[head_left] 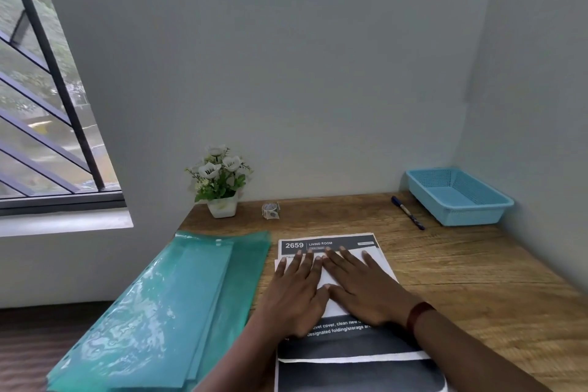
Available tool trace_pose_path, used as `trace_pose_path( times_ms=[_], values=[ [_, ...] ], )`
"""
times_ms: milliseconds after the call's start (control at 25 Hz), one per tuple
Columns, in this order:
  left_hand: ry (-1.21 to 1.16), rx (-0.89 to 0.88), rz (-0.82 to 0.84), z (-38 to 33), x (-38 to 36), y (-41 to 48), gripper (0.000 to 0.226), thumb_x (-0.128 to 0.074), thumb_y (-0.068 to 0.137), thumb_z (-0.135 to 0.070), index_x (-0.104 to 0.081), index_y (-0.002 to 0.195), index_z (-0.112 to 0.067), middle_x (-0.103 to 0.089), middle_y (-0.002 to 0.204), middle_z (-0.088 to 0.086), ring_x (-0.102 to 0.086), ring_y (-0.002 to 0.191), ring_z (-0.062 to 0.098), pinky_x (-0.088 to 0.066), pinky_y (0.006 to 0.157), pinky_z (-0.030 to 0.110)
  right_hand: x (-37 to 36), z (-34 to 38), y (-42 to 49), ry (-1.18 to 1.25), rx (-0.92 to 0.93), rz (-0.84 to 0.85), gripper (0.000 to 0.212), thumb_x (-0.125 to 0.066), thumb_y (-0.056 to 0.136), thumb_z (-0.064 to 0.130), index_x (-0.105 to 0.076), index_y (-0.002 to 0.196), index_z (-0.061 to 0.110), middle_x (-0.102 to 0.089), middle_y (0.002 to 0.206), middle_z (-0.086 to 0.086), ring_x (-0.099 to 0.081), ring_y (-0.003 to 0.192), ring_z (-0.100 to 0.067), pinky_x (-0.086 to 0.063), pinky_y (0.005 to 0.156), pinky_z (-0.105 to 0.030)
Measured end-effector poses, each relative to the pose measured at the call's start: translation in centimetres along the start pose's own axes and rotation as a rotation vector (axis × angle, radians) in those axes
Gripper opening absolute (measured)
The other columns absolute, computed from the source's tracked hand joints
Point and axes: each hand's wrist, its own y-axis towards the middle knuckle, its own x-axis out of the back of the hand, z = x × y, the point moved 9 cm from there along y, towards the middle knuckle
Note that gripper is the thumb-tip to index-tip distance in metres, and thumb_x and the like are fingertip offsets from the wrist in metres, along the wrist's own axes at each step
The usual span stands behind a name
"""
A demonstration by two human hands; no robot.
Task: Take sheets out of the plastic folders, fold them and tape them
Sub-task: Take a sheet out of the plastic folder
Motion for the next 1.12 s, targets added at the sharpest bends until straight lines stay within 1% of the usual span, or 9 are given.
trace_pose_path(
  times_ms=[160,360,440,480,560,600,800,1000,1120],
  values=[
    [-0.047,0.026,0.004,0.0,0.1,-0.1,0.063,-0.011,0.102,-0.048,0.005,0.155,-0.018,0.009,0.164,0.003,0.013,0.150,0.016,0.007,0.122,0.039,0.3,-0.2,0.0,0.035,-0.020,-0.033,0.101,0.015,0.065,0.075,0.003,0.154,0.029,0.010,0.162,0.011,0.013,0.147,-0.007,0.008,0.121,-0.039],
    [-0.055,0.083,0.003,0.8,-0.4,0.1,0.068,-0.010,0.099,-0.053,0.006,0.155,-0.019,0.011,0.163,0.006,0.014,0.150,0.018,0.008,0.122,0.040,0.0,-1.0,-0.2,0.046,-0.049,-0.009,0.101,0.014,0.066,0.075,0.005,0.154,0.026,0.013,0.161,0.008,0.014,0.147,-0.008,0.008,0.121,-0.039],
    [-0.055,0.102,0.010,1.0,-0.5,0.2,0.069,-0.012,0.099,-0.054,0.005,0.156,-0.018,0.011,0.163,0.007,0.013,0.150,0.019,0.007,0.122,0.040,0.0,-2.0,-0.4,0.047,-0.070,0.014,0.094,0.010,0.074,0.073,0.004,0.154,0.025,0.013,0.161,0.007,0.013,0.148,-0.009,0.008,0.120,-0.040],
    [-0.058,0.115,0.011,1.1,-0.5,0.2,0.070,-0.013,0.099,-0.055,0.005,0.156,-0.018,0.011,0.163,0.006,0.013,0.150,0.019,0.007,0.122,0.040,0.1,-2.8,-0.6,0.055,-0.090,0.026,0.085,0.005,0.082,0.070,0.003,0.155,0.025,0.013,0.161,0.007,0.012,0.148,-0.008,0.008,0.120,-0.041],
    [-0.080,0.145,0.004,1.4,-0.4,0.2,0.070,-0.014,0.099,-0.057,0.002,0.156,-0.019,0.009,0.164,0.005,0.011,0.150,0.019,0.005,0.122,0.040,0.3,-4.4,-0.9,0.089,-0.124,0.044,0.065,-0.009,0.098,0.057,-0.003,0.155,0.026,0.009,0.162,0.007,0.008,0.148,-0.008,0.006,0.121,-0.043],
    [-0.094,0.155,-0.010,1.5,-0.2,0.3,0.070,-0.014,0.099,-0.057,-0.001,0.156,-0.019,0.006,0.164,0.005,0.009,0.151,0.019,0.005,0.122,0.039,0.7,-5.0,-1.0,0.093,-0.129,0.040,0.060,-0.013,0.101,0.051,-0.007,0.155,0.026,0.006,0.163,0.007,0.004,0.149,-0.009,0.003,0.121,-0.044],
    [-0.169,0.176,-0.146,2.1,1.0,0.0,0.063,-0.029,0.101,-0.050,-0.021,0.154,-0.016,-0.018,0.162,0.005,-0.013,0.148,0.019,-0.008,0.121,0.032,1.9,-5.5,-0.6,0.012,-0.085,-0.071,0.051,-0.023,0.104,0.043,-0.028,0.150,0.023,-0.016,0.162,0.002,-0.018,0.147,-0.014,-0.016,0.116,-0.049],
    [-0.157,0.177,-0.156,2.1,1.3,0.2,0.065,-0.034,0.101,-0.047,-0.017,0.155,-0.015,-0.015,0.163,0.004,-0.011,0.149,0.018,-0.006,0.122,0.035,1.8,-5.9,-0.2,0.030,-0.089,-0.098,0.050,-0.027,0.103,0.042,-0.031,0.148,0.020,-0.021,0.161,-0.002,-0.022,0.146,-0.018,-0.016,0.116,-0.055],
    [-0.201,0.195,-0.174,2.5,1.0,0.2,0.067,-0.038,0.097,-0.048,-0.019,0.154,-0.019,-0.023,0.157,0.005,-0.018,0.146,0.023,-0.015,0.120,0.041,1.9,-6.1,-0.4,0.077,-0.112,-0.135,0.052,-0.033,0.101,0.043,-0.033,0.147,0.020,-0.027,0.158,0.000,-0.027,0.143,-0.020,-0.016,0.116,-0.053]
  ],
)
